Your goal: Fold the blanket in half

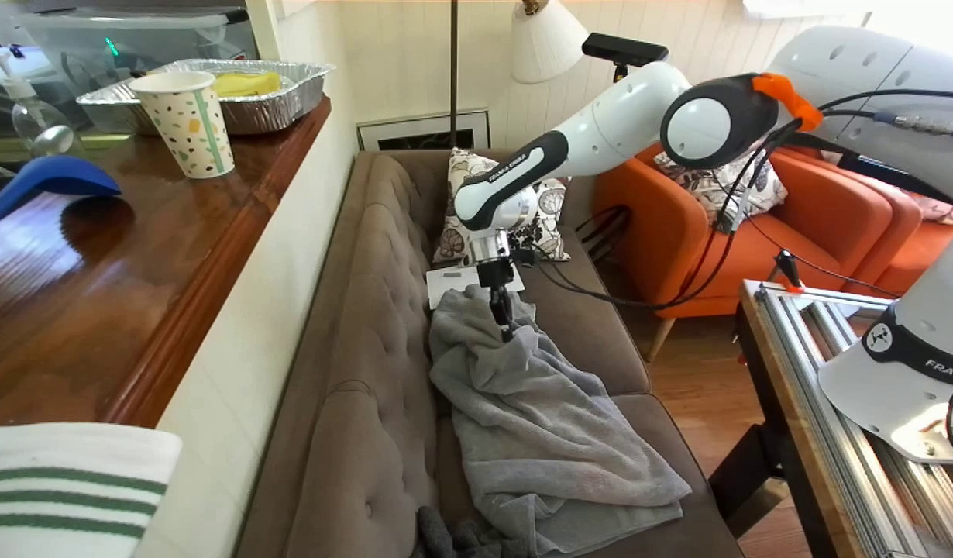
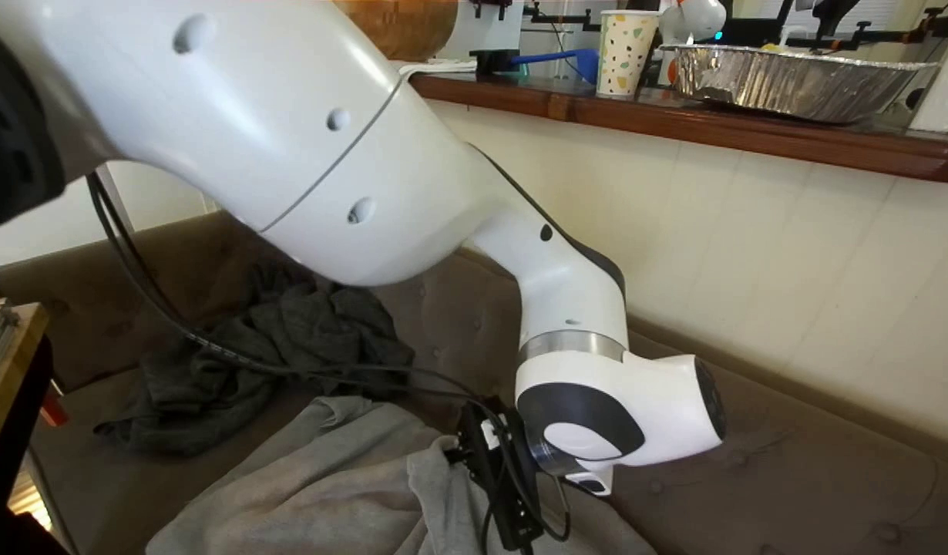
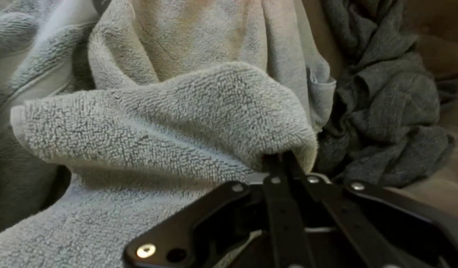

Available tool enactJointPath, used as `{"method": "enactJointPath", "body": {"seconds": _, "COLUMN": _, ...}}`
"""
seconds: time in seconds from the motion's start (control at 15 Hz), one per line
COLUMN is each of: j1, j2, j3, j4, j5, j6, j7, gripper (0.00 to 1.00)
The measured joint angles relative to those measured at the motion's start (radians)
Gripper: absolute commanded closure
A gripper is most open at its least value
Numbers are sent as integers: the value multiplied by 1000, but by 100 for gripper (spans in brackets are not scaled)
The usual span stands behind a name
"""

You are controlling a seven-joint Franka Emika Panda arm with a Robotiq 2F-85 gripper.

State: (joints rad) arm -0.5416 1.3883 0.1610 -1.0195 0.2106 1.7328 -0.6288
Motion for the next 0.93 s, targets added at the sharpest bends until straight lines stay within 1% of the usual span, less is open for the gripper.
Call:
{"method": "enactJointPath", "body": {"seconds": 0.47, "j1": 89, "j2": -157, "j3": 27, "j4": -318, "j5": -54, "j6": -3, "j7": -170, "gripper": 99}}
{"method": "enactJointPath", "body": {"seconds": 0.73, "j1": 177, "j2": -229, "j3": 25, "j4": -502, "j5": -63, "j6": 0, "j7": -252, "gripper": 99}}
{"method": "enactJointPath", "body": {"seconds": 0.93, "j1": 256, "j2": -271, "j3": 27, "j4": -642, "j5": -81, "j6": 9, "j7": -294, "gripper": 99}}
